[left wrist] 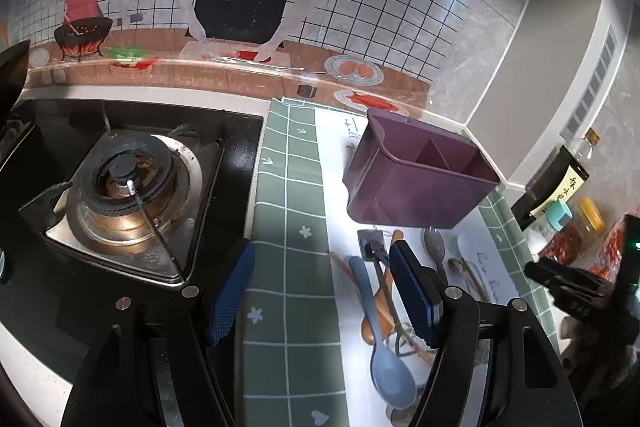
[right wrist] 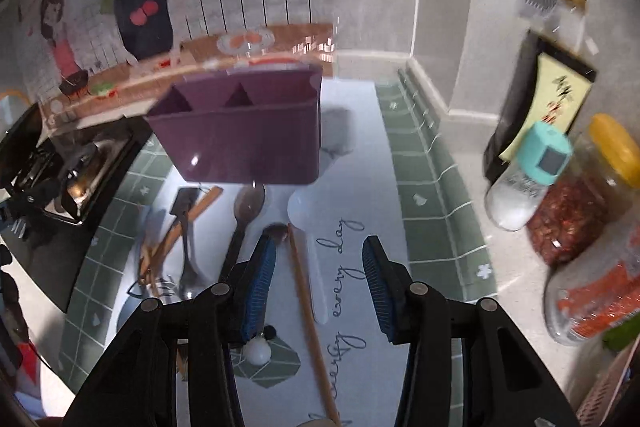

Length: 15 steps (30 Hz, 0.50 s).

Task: Organize utensils
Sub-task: 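Reach down and grasp the white plastic spoon with the right gripper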

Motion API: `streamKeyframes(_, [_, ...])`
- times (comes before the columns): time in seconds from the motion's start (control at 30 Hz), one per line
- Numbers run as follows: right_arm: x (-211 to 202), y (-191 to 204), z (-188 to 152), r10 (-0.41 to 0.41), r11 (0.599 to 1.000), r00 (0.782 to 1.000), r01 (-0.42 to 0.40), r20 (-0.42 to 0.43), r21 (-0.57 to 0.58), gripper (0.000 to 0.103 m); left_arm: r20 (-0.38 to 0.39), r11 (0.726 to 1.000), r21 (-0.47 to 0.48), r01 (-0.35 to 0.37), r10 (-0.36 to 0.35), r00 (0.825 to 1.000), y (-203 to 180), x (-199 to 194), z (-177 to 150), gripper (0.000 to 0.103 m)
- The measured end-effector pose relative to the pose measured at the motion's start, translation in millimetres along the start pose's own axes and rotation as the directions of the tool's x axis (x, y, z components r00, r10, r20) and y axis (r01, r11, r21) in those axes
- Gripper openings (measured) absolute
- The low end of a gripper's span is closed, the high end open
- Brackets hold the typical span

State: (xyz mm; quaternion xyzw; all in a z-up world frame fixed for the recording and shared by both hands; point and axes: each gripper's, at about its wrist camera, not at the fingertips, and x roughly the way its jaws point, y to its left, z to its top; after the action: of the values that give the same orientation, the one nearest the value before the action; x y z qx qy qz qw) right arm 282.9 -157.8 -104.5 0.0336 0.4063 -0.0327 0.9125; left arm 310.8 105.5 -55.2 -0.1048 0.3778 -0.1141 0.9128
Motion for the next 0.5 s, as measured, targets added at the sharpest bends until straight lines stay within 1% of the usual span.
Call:
streamKeyframes(0.03, [7.0, -0.4, 1.6, 0.004, 1.0, 1.0, -0.004, -0.016, -0.008, 0.043, 0.003, 1.0, 0.006, -0.006, 0.006, 1.0, -1.5, 0.7, -0.1, 0.071])
streamKeyframes(0.13, [32.0, 3.0, 5.7, 0.031, 0.997, 0.998, -0.035, -0.063, -0.062, 0.041, 0.007, 0.998, 0.012, -0.069, 0.069, 0.998, -2.5, 2.0, -0.4, 0.071])
streamKeyframes(0.2, [46.3, 4.8, 7.4, 0.038, 0.994, 0.997, -0.045, -0.072, -0.096, 0.04, 0.014, 0.996, -0.007, -0.091, 0.091, 0.996, -0.7, -1.8, -3.2, 0.071])
streamKeyframes(0.23, [51.6, 5.0, 8.5, 0.046, 0.993, 0.996, -0.054, -0.074, -0.106, 0.039, 0.014, 0.993, -0.02, -0.115, 0.115, 0.993, -0.9, -4.4, -5.0, 0.071])
streamKeyframes(0.33, [70.8, 2.3, 14.4, 0.054, 0.991, 0.994, -0.064, -0.091, -0.116, 0.039, 0.001, 0.986, -0.051, -0.156, 0.157, 0.988, 1.5, -12.4, -12.3, 0.071])
streamKeyframes(0.43, [84.0, 0.9, 20.0, 0.052, 0.991, 0.995, -0.062, -0.088, -0.12, 0.037, 0.023, 0.971, -0.078, -0.228, 0.23, 0.973, 5.6, -22.8, -17.7, 0.071])
streamKeyframes(0.5, [92.7, -2.4, 23.7, 0.054, 0.992, 0.994, -0.064, -0.095, -0.107, 0.037, 0.013, 0.969, -0.109, -0.223, 0.226, 0.974, 10.8, -27.8, -20.2, 0.071])
